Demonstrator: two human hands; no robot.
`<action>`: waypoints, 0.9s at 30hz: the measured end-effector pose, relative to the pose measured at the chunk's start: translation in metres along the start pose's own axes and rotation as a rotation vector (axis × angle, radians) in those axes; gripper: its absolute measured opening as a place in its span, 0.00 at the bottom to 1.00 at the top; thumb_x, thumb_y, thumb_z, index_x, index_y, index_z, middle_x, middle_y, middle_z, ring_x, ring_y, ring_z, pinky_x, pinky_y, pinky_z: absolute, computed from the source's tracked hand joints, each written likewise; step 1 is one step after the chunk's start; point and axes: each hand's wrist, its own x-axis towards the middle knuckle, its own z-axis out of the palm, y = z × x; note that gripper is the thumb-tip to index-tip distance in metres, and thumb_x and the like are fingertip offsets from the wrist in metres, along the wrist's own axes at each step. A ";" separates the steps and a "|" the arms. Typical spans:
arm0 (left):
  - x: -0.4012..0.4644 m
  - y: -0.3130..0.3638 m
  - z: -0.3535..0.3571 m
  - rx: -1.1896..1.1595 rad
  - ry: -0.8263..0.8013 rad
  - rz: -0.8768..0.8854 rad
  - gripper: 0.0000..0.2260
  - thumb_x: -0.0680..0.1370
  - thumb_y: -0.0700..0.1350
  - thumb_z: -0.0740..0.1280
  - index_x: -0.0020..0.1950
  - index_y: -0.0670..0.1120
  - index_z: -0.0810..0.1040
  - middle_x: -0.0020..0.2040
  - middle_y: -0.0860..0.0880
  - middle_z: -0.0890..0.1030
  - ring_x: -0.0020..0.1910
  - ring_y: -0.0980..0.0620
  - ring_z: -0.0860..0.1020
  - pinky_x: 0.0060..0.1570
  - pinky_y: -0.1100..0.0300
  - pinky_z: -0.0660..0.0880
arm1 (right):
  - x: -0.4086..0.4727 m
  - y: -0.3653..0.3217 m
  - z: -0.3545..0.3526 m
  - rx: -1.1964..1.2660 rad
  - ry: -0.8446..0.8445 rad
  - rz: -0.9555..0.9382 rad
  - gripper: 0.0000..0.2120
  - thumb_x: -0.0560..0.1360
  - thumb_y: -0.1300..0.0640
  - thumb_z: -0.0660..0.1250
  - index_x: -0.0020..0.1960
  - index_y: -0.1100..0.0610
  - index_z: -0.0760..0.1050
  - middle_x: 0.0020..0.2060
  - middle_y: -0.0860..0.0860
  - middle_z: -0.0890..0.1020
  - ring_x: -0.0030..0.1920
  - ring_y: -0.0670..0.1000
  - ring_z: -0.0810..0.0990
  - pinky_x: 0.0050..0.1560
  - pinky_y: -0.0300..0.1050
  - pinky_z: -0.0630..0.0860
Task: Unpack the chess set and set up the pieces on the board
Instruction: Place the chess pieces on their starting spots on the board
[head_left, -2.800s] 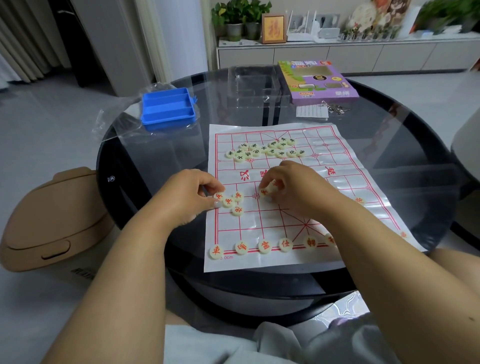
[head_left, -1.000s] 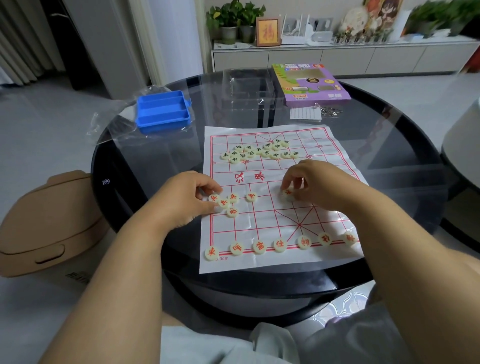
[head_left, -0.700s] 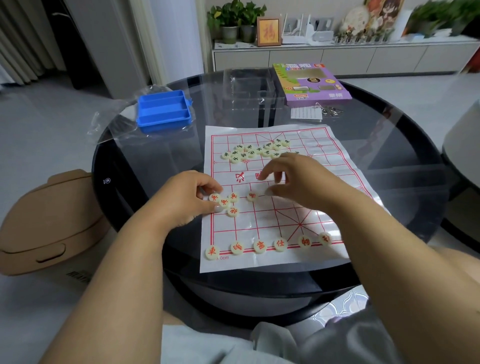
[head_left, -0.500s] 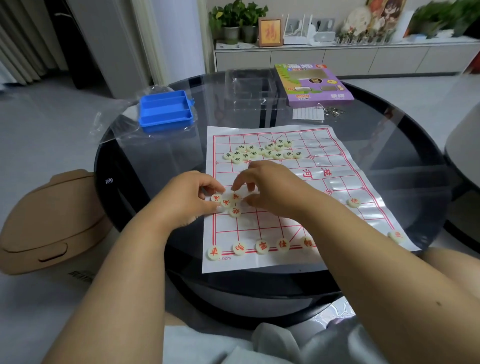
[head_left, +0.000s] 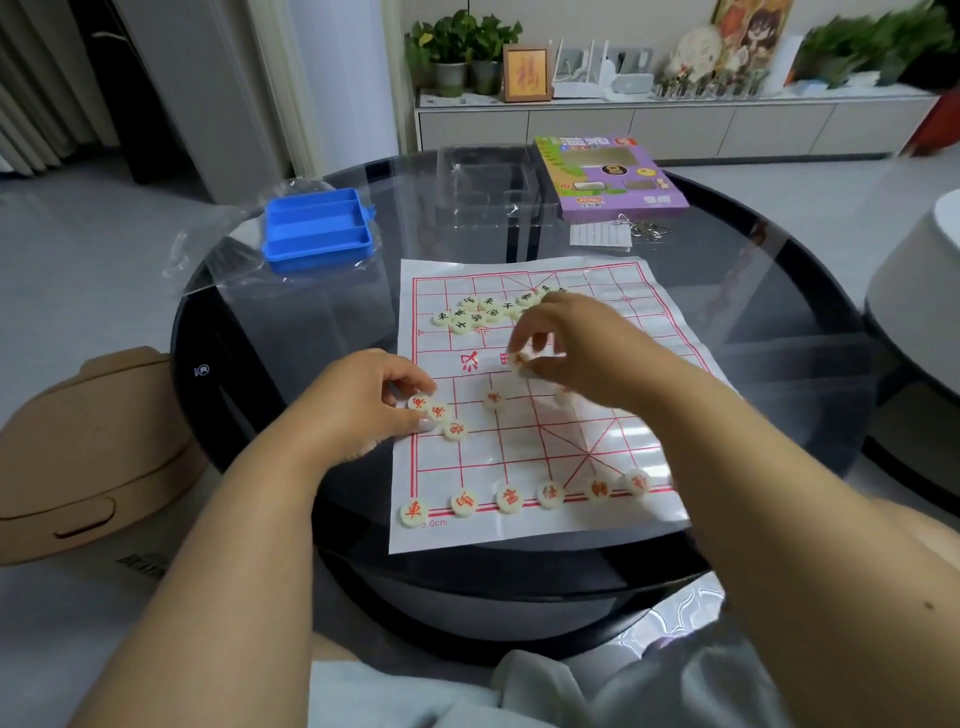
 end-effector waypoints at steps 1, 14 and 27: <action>0.000 0.000 0.000 -0.004 -0.002 -0.002 0.14 0.70 0.45 0.76 0.52 0.55 0.78 0.50 0.59 0.75 0.47 0.55 0.77 0.44 0.64 0.77 | -0.004 0.012 -0.007 -0.004 0.008 0.028 0.10 0.73 0.54 0.70 0.55 0.50 0.79 0.47 0.46 0.75 0.44 0.45 0.72 0.47 0.41 0.73; 0.000 0.000 -0.001 0.014 0.000 -0.017 0.13 0.70 0.44 0.76 0.52 0.55 0.79 0.49 0.59 0.76 0.45 0.56 0.77 0.38 0.68 0.74 | -0.042 0.085 -0.019 -0.023 -0.108 0.316 0.08 0.72 0.58 0.70 0.47 0.46 0.79 0.45 0.46 0.76 0.42 0.51 0.78 0.40 0.44 0.78; -0.002 0.003 0.000 0.022 0.003 -0.022 0.13 0.70 0.44 0.75 0.52 0.55 0.79 0.49 0.58 0.77 0.46 0.55 0.78 0.39 0.66 0.76 | -0.038 0.057 -0.025 -0.100 -0.064 0.283 0.16 0.71 0.51 0.72 0.58 0.47 0.77 0.50 0.47 0.78 0.47 0.48 0.75 0.55 0.51 0.76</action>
